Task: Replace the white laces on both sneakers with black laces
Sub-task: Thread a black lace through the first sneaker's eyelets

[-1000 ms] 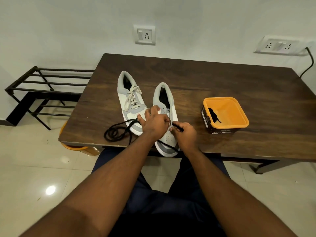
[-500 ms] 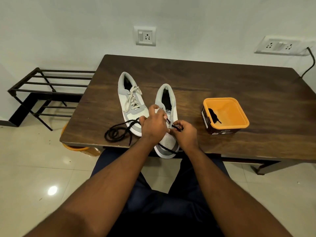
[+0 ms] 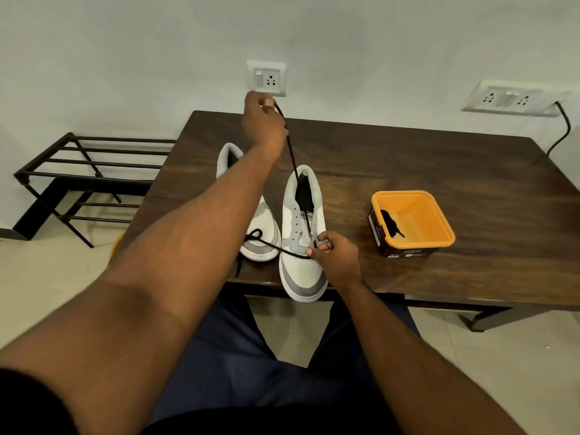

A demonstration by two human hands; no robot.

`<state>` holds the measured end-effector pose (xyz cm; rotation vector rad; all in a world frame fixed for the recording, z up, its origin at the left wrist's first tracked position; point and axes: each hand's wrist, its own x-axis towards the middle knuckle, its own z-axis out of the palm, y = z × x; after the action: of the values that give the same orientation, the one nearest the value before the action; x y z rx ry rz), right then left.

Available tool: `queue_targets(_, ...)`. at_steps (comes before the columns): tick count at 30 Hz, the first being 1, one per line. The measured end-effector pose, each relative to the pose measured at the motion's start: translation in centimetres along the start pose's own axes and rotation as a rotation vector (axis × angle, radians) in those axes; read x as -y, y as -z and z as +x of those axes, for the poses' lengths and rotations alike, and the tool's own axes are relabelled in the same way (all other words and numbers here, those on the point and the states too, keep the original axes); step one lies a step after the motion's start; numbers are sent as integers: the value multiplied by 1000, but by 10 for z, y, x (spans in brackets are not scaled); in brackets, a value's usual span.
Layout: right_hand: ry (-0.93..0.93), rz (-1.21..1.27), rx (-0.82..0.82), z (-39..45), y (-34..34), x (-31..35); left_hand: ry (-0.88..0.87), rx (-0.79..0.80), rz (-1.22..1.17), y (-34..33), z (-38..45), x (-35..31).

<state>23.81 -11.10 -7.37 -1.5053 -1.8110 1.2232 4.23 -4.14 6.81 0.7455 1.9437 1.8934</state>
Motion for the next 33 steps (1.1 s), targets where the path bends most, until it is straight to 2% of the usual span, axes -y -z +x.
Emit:
queue_targets(1,1,-4,2,0,0,1,38,-6,-64,1,5,-2)
queue_targets(3,0,-35,5,1,-1,0,86,113,-61,6,5,7)
queue_targets(6,2,-74,1,0,-1,1,99,335,170,18,-19,51)
queue_targets(9,14,-78,-1,1,-1,1,-9,456,440,26,-54,94)
queue_targets(12,-5,-75,0,1,-2,3,-91,517,630,31,-89,111)
queue_targets(15,-34,-116,-43,2,-2,9,-212,497,736,33,-106,107)
queue_targets(18,-20,-265,-59,3,-6,17,-355,452,1046,29,-111,97)
queue_targets(20,5,-308,-87,3,-8,21,-374,495,1221,25,-111,94)
queue_targets(23,11,-338,-161,-1,-8,25,-314,568,1374,22,-112,99)
queue_targets(25,36,-345,-182,-4,-8,25,-260,571,1386,19,-116,102)
queue_targets(28,62,-374,-175,-6,-8,23,-145,537,1272,11,-118,101)
queue_targets(31,58,-357,-163,-7,-6,21,48,480,989,10,-116,97)
queue_targets(33,55,-347,-138,-7,-5,21,49,410,777,14,-109,89)
